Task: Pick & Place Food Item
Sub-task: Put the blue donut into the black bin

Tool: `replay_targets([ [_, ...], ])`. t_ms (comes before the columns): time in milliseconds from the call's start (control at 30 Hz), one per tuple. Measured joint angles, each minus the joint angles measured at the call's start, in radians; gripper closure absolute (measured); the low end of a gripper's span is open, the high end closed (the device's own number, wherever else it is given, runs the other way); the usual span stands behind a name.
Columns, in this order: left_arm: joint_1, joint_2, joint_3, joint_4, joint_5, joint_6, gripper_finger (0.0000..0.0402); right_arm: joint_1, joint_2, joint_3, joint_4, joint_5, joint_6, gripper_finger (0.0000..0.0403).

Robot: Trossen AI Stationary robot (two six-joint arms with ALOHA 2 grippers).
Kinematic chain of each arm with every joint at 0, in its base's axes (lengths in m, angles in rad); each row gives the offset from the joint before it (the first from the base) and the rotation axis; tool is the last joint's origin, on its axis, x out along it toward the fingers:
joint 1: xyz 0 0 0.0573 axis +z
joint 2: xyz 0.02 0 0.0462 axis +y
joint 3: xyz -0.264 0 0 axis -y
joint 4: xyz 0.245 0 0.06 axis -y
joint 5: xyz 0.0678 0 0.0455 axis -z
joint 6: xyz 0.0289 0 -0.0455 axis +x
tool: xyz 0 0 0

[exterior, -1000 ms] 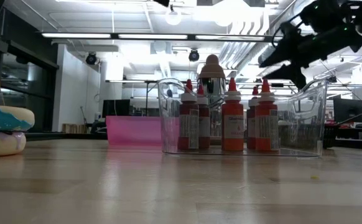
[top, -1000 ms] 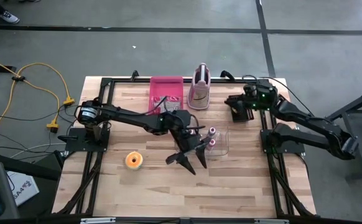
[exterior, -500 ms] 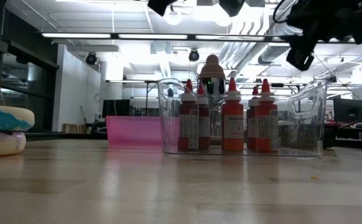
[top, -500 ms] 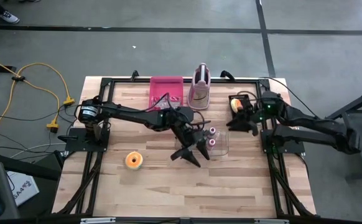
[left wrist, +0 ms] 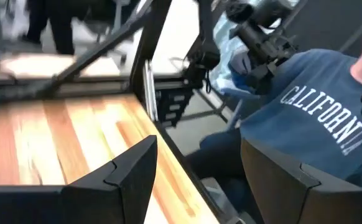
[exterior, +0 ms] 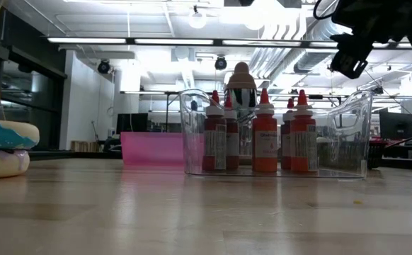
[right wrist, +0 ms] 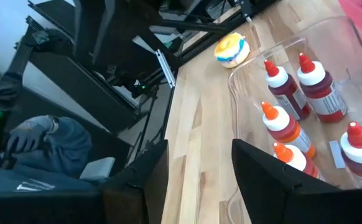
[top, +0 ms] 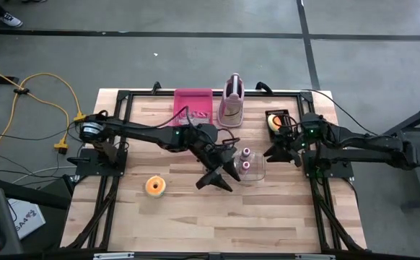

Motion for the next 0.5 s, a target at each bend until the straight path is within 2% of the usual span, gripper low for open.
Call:
replay_targets([
  [100,-0.007,-0.031,0.000,-0.088,-0.058,-0.069,0.0177,0.002,0.002,0.000,0.000,-0.001,0.007,0.0240],
  [333,-0.079,-0.090,0.000,-0.382,-0.408,-0.118,0.0177,0.002,0.002,0.000,-0.005,0.000,0.008,0.0240],
  [500,-0.168,-0.104,0.000,-0.468,-0.542,-0.229,0.0177,0.002,0.002,0.000,-0.013,0.000,0.008,0.0240],
])
